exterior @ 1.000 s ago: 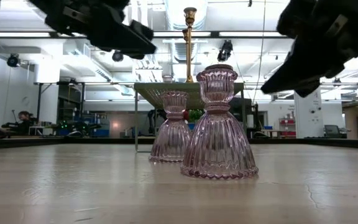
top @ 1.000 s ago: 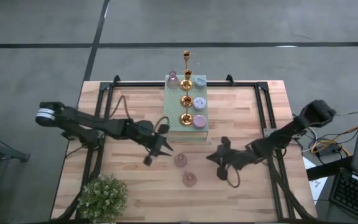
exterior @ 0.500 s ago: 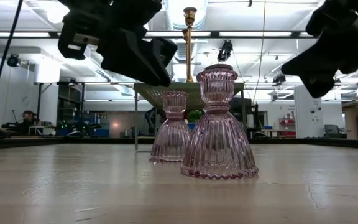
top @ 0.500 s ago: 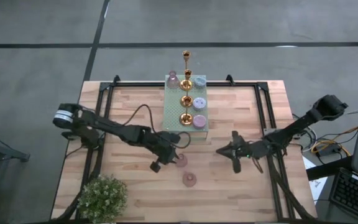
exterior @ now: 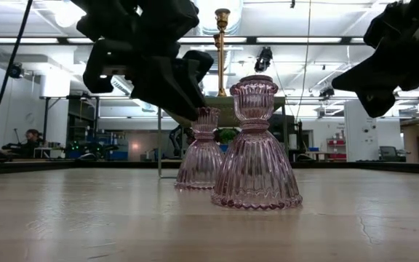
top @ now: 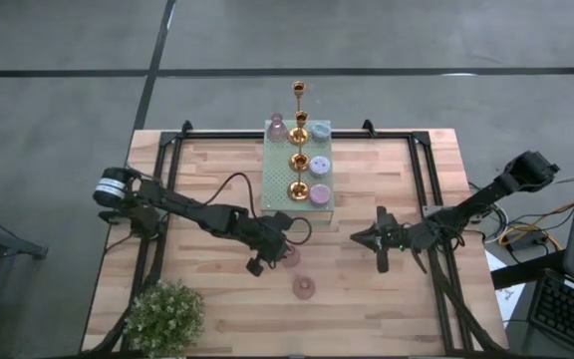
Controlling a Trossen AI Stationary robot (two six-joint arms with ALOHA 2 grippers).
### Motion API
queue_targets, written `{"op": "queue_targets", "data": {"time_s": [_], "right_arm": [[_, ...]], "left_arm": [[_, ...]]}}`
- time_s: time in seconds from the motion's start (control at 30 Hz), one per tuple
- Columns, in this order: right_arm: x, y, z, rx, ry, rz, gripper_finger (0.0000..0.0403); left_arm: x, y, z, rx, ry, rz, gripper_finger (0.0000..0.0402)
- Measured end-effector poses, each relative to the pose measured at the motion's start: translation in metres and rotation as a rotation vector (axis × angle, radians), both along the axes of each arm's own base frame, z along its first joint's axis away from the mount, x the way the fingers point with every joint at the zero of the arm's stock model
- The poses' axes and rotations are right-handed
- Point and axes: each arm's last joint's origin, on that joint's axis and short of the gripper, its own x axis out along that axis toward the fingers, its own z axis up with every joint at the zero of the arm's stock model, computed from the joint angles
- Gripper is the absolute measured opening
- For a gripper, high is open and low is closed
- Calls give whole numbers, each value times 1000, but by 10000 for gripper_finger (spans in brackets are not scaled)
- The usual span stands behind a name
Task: Pick & Place candle stick holders
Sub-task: Put the right pink glass candle holder on the shelf aligned with the other pink glass candle holder
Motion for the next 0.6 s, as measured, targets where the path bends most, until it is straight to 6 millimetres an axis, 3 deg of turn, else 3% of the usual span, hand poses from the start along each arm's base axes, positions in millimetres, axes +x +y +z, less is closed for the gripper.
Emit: {"op": "queue_targets", "data": {"time_s": [0.2,0.43,0.6], "right_arm": [[0,0,0,-8,0,-1,8],[0,0,3,-71,-6,13,8],[0,0,2,-102,0,26,8]], "left_arm": [[1,0,-4,5,15,0,91],[0,0,0,7,8,7,30],[0,0,0,5,8,11,27]]}}
